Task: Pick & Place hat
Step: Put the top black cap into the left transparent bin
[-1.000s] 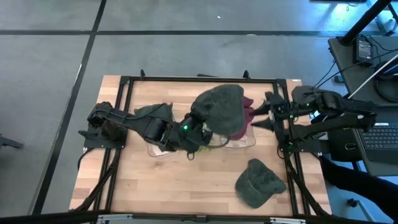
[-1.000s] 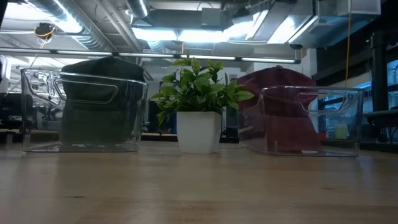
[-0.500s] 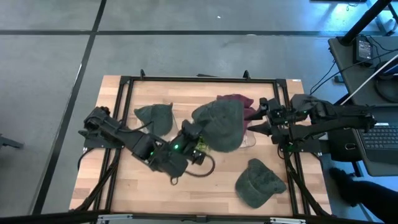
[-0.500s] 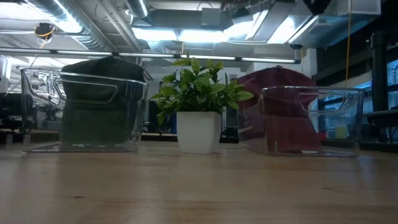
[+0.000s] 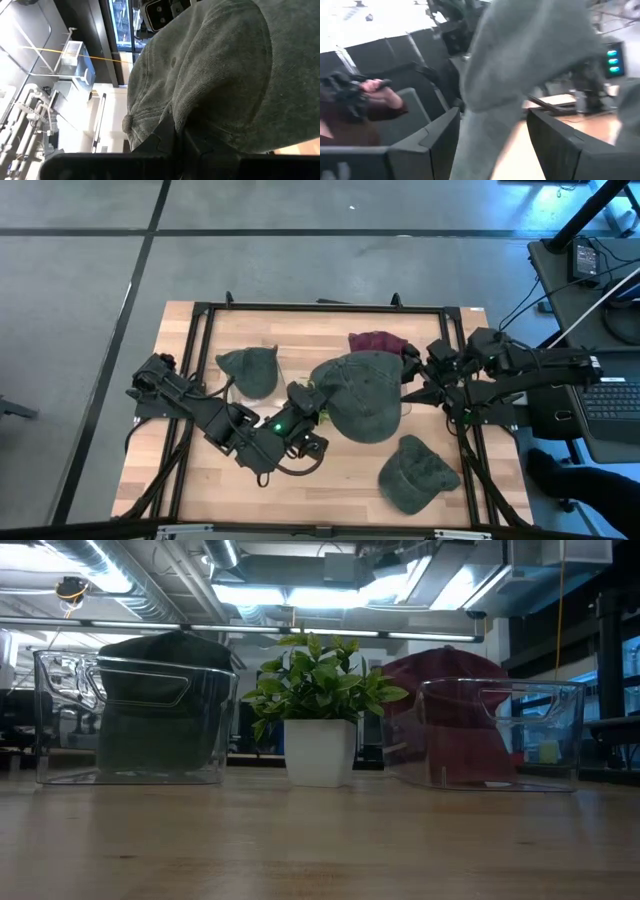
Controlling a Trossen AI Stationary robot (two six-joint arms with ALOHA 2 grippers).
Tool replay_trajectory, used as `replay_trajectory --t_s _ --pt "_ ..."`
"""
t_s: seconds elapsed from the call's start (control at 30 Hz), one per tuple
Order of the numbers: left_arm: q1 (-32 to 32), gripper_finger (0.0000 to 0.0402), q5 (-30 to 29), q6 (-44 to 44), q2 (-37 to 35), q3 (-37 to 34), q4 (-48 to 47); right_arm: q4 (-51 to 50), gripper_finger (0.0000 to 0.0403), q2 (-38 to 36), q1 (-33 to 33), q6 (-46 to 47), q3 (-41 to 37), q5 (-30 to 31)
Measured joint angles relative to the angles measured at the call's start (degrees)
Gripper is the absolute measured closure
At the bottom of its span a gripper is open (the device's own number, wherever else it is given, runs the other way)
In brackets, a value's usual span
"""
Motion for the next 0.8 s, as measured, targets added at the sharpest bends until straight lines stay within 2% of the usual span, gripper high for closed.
replay_trajectory --t_s 0.13,0.23,0.33,0.53,0.57,0.8 --pt "0.54 0.0397 0.00 0.03 0.00 0.00 -0.05 2.15 0.0179 1.61 0.00 2.22 0.00 -0.84" --pt "0.60 0.0393 -0.03 0.03 0.00 0.00 -0.04 2.16 0.0206 1.99 0.00 2.32 0.00 -0.84" --pt "0.58 0.0392 0.00 0.05 0.00 0.00 -0.05 2.12 0.0254 2.04 0.00 2.25 0.00 -0.84" --pt "0.64 0.0390 1.73 0.05 0.00 0.00 -0.30 2.18 0.0378 1.90 0.04 2.07 0.00 -1.56" --pt "0.66 0.0390 2.14 0.08 0.00 0.00 -0.51 2.16 0.0387 1.90 0.04 1.91 0.00 -1.58" --pt "0.64 0.0373 3.95 -0.73 0.00 0.00 -0.48 2.21 0.0382 1.90 0.04 2.23 0.00 -1.25"
